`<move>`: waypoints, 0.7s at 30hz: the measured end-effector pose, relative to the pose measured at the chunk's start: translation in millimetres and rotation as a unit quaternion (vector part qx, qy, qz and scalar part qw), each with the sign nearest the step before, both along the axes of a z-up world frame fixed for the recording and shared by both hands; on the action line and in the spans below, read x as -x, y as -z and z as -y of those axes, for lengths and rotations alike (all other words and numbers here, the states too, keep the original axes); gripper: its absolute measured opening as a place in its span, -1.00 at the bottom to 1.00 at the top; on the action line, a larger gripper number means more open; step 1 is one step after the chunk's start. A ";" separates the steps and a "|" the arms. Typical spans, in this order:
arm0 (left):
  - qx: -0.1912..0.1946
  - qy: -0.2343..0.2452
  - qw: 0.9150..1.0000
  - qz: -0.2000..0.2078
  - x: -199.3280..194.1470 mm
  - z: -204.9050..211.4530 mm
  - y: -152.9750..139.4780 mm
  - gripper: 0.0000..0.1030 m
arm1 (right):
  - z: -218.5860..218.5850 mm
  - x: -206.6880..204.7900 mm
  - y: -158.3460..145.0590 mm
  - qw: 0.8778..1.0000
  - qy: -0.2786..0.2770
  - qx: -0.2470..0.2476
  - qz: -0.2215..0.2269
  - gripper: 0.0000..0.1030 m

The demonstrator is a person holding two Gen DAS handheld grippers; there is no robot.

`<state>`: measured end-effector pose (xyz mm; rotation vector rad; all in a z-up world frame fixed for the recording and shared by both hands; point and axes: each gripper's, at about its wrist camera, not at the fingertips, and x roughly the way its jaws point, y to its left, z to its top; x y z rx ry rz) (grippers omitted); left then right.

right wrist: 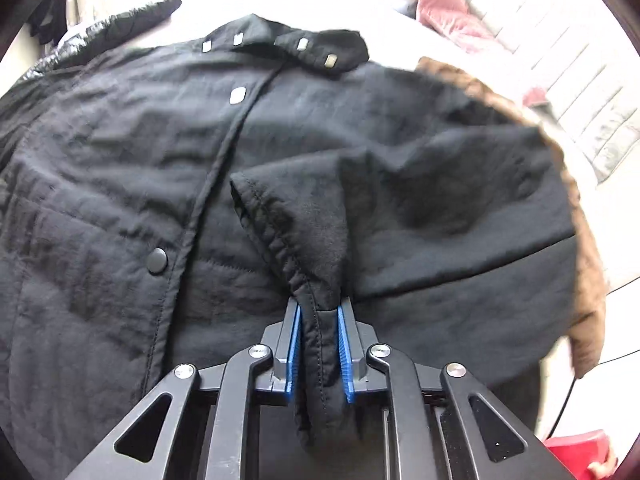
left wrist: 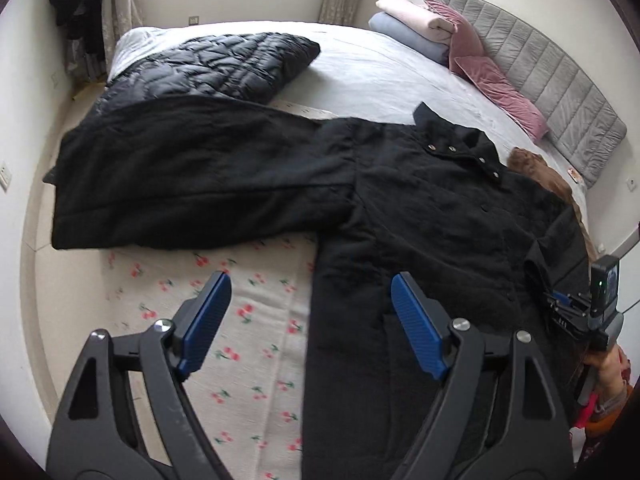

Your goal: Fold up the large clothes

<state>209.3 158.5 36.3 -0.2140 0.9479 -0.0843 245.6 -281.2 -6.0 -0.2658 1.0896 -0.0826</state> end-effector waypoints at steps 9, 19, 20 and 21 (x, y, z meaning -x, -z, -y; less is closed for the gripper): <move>-0.017 0.054 0.998 -0.004 10.2 52.5 11.0 0.60 | 121.4 13.9 -148.3 0.980 0.107 0.118 0.116 -0.70; -0.048 0.083 0.995 -0.012 13.8 79.4 14.1 0.60 | 327.2 48.5 -222.8 0.863 0.402 0.266 0.151 -0.60; -0.053 0.086 0.995 -0.011 13.3 81.4 12.2 0.60 | 338.6 58.5 -227.1 0.861 0.422 0.235 0.159 -0.36; -0.060 0.090 0.994 -0.009 12.3 84.0 9.9 0.60 | 345.8 65.5 -228.5 0.864 0.432 0.199 0.168 0.01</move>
